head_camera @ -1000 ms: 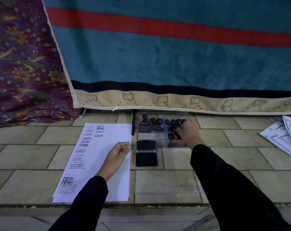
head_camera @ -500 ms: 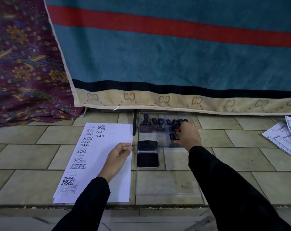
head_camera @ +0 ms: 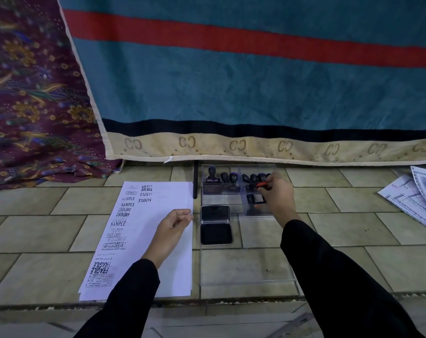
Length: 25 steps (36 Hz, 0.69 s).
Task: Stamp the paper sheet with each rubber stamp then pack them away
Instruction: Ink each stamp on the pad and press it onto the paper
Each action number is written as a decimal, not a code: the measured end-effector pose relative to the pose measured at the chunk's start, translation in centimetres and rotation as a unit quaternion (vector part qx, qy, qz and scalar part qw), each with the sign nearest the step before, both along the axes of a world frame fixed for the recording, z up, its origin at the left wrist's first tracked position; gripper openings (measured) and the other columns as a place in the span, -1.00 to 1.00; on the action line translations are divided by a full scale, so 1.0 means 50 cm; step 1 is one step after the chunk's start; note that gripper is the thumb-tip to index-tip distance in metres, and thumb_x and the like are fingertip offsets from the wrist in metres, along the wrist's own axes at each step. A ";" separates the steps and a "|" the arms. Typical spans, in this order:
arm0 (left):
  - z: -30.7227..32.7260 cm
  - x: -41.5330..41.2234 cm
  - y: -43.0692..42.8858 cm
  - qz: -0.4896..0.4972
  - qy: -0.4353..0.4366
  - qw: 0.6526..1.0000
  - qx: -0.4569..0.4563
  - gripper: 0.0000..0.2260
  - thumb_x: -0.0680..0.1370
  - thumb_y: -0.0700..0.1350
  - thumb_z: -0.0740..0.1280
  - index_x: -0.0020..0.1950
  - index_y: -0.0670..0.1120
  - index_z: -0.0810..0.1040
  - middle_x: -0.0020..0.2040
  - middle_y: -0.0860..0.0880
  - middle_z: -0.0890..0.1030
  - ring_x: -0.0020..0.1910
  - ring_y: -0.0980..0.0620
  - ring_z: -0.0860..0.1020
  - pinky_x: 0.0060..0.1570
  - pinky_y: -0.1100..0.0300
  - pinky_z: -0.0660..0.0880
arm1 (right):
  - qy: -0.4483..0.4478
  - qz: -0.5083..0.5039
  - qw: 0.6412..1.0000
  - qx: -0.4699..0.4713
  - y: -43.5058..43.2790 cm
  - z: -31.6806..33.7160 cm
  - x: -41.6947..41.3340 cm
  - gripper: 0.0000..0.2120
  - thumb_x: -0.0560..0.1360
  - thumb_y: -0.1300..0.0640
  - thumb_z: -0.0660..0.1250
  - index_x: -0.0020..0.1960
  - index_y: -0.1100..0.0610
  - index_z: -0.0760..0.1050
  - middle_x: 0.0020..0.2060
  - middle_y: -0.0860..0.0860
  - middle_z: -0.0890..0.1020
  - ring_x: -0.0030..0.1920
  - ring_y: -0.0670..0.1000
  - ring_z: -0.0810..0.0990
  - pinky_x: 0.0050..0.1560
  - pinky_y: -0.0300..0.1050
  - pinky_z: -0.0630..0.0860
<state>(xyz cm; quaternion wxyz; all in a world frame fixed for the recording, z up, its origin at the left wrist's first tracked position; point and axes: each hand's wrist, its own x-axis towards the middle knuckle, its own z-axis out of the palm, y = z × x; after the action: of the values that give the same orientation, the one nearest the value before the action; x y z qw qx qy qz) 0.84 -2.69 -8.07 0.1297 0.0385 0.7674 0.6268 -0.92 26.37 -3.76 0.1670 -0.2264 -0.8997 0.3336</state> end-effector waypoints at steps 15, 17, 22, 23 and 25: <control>0.010 -0.008 -0.009 0.016 0.001 0.999 0.028 -0.81 0.60 -0.19 0.27 0.10 0.07 0.56 0.02 0.14 0.68 0.12 0.17 0.56 0.06 0.32 0.38 | 0.153 0.088 0.984 0.001 -0.083 0.050 0.052 -0.73 0.43 0.16 0.46 0.08 0.10 0.49 0.03 0.01 0.53 -0.16 -0.09 0.57 -0.12 -0.29 0.58; 0.013 -0.010 -0.017 0.050 0.021 0.997 0.051 -0.81 0.60 -0.21 0.26 0.09 0.06 0.57 -0.03 0.16 0.69 0.06 0.17 0.59 0.02 0.28 0.41 | 0.150 0.136 0.979 -0.010 -0.103 0.048 0.069 -0.72 0.44 0.14 0.44 0.11 0.06 0.47 0.01 -0.04 0.56 -0.14 -0.16 0.56 -0.12 -0.33 0.55; 0.017 -0.015 -0.067 0.130 0.087 0.984 0.085 -0.80 0.60 -0.23 0.26 0.04 0.05 0.59 -0.04 0.12 0.69 -0.06 0.19 0.62 -0.02 0.28 0.44 | 0.164 0.233 0.959 0.000 -0.154 0.033 0.107 -0.69 0.43 0.19 0.44 0.16 0.04 0.52 0.05 -0.03 0.55 -0.08 -0.17 0.57 -0.02 -0.38 0.55; 0.015 -0.018 -0.083 0.142 0.104 0.982 0.073 -0.80 0.60 -0.23 0.28 0.03 0.06 0.60 -0.03 0.12 0.69 -0.03 0.17 0.62 0.01 0.27 0.44 | 0.158 0.245 0.956 0.010 -0.163 0.027 0.111 -0.70 0.43 0.19 0.45 0.14 0.07 0.55 0.05 -0.03 0.55 -0.07 -0.14 0.57 -0.01 -0.36 0.55; 0.009 -0.024 -0.122 0.167 0.142 0.975 0.032 -0.77 0.59 -0.24 0.30 -0.01 0.10 0.60 -0.02 0.15 0.67 0.02 0.13 0.60 0.04 0.29 0.44 | 0.140 0.256 0.956 0.017 -0.180 0.015 0.117 -0.71 0.41 0.20 0.47 0.12 0.10 0.57 0.05 -0.02 0.55 -0.06 -0.09 0.58 0.00 -0.35 0.55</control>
<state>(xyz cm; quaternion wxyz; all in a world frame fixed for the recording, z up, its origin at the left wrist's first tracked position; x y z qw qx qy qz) -0.36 -8.80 -7.61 -0.0885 0.0030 0.7528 0.6522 4.95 17.37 -3.01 0.2046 0.0631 -0.9006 0.3782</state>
